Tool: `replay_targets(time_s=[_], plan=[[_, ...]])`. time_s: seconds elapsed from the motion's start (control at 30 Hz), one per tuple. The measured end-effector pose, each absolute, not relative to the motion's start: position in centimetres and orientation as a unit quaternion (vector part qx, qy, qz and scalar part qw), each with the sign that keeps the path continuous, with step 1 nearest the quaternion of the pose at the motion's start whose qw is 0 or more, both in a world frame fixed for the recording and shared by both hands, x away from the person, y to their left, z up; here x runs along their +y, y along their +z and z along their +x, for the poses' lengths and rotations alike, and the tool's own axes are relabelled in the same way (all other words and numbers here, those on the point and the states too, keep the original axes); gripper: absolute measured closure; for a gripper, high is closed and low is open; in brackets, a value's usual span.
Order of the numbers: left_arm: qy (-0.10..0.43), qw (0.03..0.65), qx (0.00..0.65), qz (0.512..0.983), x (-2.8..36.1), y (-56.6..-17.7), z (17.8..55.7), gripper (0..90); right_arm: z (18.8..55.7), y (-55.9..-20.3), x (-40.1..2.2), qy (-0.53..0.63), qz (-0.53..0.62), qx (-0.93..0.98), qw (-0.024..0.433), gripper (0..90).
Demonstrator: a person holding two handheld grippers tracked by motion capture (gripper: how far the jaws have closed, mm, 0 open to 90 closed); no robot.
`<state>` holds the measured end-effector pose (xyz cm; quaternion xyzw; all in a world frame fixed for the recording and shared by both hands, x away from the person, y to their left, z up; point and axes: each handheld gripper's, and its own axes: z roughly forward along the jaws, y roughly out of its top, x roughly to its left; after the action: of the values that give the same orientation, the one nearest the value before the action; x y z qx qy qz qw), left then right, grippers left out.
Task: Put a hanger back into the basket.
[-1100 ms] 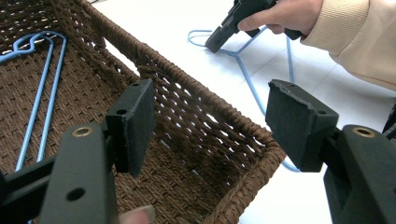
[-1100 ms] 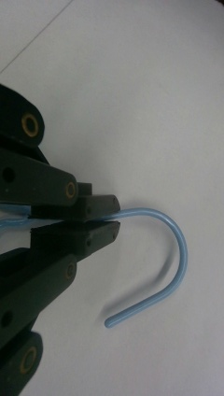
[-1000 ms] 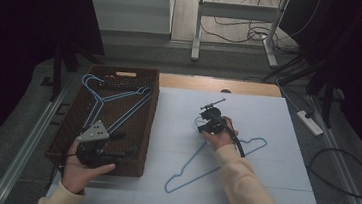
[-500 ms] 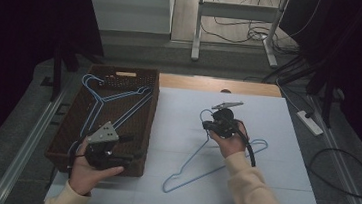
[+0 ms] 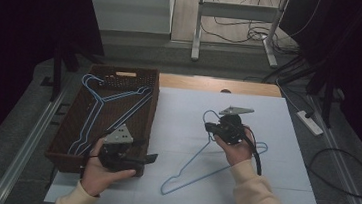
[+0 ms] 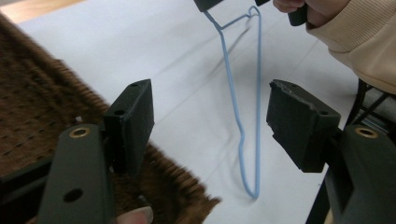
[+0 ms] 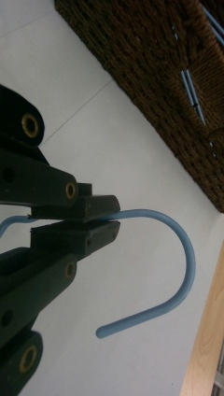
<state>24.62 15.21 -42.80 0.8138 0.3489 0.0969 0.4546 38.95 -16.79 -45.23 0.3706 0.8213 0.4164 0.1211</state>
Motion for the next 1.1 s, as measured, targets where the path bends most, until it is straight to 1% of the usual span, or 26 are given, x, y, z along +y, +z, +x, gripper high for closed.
replay_targets(time_s=[0.1, 0.33, 0.57, 0.93, 1.03, 1.1], plan=[[0.092, 0.451, 0.345, 0.818, 14.4, -42.8, 24.7, 32.7, 38.6, -45.1, -17.0, 0.421, 0.369, 0.820, 0.121, 86.8], [0.072, 0.435, 0.337, 0.832, 11.2, -43.5, 25.3, 32.5, 37.2, -44.8, -17.3, 0.442, 0.356, 0.814, 0.123, 86.8], [0.060, 0.422, 0.329, 0.843, 9.3, -44.3, 25.7, 32.5, 36.5, -44.6, -17.7, 0.453, 0.350, 0.811, 0.124, 86.8], [0.037, 0.388, 0.324, 0.862, 5.5, -46.9, 26.6, 32.6, 35.5, -44.2, -17.7, 0.466, 0.338, 0.808, 0.125, 86.8], [0.037, 0.380, 0.326, 0.865, 4.7, -47.4, 26.9, 33.2, 35.4, -44.2, -17.7, 0.467, 0.336, 0.808, 0.126, 86.8], [0.038, 0.370, 0.329, 0.868, 4.2, -47.8, 27.4, 35.9, 35.4, -44.2, -17.7, 0.468, 0.336, 0.808, 0.126, 86.8]])
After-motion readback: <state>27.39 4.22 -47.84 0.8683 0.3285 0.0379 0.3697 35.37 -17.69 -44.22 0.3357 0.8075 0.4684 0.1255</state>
